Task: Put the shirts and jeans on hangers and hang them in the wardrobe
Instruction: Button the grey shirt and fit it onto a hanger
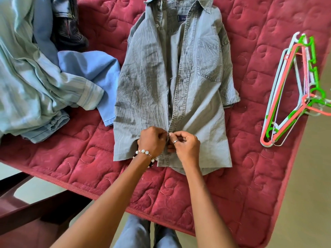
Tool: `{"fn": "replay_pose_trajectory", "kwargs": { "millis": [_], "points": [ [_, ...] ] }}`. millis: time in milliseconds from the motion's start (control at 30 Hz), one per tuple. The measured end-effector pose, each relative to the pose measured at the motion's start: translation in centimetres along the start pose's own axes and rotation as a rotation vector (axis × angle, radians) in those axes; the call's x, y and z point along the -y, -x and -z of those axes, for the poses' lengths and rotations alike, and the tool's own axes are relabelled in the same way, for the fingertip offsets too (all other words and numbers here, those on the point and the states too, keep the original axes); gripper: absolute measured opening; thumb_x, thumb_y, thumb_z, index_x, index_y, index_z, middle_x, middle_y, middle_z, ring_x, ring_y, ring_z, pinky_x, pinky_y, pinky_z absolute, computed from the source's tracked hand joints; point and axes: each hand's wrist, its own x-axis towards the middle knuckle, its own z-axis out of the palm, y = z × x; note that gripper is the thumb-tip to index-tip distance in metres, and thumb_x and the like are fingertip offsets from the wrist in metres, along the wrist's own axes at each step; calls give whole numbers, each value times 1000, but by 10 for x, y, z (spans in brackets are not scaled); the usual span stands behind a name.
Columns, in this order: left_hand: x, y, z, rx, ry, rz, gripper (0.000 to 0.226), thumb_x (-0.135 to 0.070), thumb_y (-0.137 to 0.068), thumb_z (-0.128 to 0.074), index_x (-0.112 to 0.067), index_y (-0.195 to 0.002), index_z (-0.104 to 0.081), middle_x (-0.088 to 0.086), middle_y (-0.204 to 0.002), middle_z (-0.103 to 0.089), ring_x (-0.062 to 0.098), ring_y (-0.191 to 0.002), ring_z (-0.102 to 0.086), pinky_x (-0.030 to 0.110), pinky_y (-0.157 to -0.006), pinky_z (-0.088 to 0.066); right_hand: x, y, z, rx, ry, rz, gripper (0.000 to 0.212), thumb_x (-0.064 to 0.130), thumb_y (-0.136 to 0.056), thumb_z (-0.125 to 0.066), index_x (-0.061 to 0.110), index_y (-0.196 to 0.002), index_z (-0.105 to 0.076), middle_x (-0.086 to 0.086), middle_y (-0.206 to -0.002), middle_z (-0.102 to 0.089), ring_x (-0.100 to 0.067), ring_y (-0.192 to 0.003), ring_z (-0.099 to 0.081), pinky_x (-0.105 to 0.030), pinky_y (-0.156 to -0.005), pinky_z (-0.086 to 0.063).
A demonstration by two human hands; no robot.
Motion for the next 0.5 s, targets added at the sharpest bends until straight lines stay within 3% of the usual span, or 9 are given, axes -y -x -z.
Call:
{"fn": "replay_pose_trajectory", "kwargs": {
  "millis": [67, 133, 200, 267, 333, 500],
  "points": [
    [0, 0, 0, 50, 82, 58, 22, -19, -89, -57, -8, -79, -73, 13, -73, -69, 28, -73, -63, 29, -65, -47, 2, 1, 0, -55, 123, 98, 12, 22, -81, -73, 13, -73, -72, 0, -61, -69, -18, -56, -65, -37, -56, -54],
    [-2, 1, -1, 62, 143, 90, 35, -32, -92, -57, -8, -68, -68, 14, -61, -62, 28, -64, -58, 28, -57, -39, 3, 5, 0, -99, 200, 193, 10, 16, -79, -74, 10, -74, -69, -5, -64, -69, -22, -59, -63, -32, -57, -47],
    [-4, 2, -1, 64, 156, 107, 40, -43, -90, -59, -13, -66, -69, 7, -54, -58, 17, -53, -51, 24, -49, -32, 3, 9, -1, -138, 252, 286, 7, 13, -77, -72, 8, -77, -67, -10, -69, -69, -27, -63, -63, -33, -59, -42],
    [-6, 0, -3, 50, 171, 134, 38, -44, -87, -62, -12, -72, -74, 9, -59, -64, 14, -55, -51, 24, -49, -29, 1, 13, -7, -187, 294, 349, 7, 11, -76, -70, 6, -78, -66, -11, -71, -67, -30, -64, -61, -33, -60, -39],
    [-7, -2, -3, 31, 198, 175, 32, -40, -86, -65, -12, -77, -76, 13, -68, -69, 18, -61, -56, 25, -55, -32, -1, 15, -12, -200, 278, 350, 8, 9, -75, -72, 7, -79, -65, -9, -72, -65, -28, -65, -60, -30, -60, -37],
    [-6, -5, -4, 11, 250, 223, 20, -30, -87, -65, -13, -87, -77, 14, -79, -72, 27, -81, -65, 24, -64, -41, -5, 16, -11, -117, -41, 172, 12, 10, -79, -74, 15, -78, -63, 5, -67, -63, -13, -60, -59, -35, -60, -51]
  ]
}}
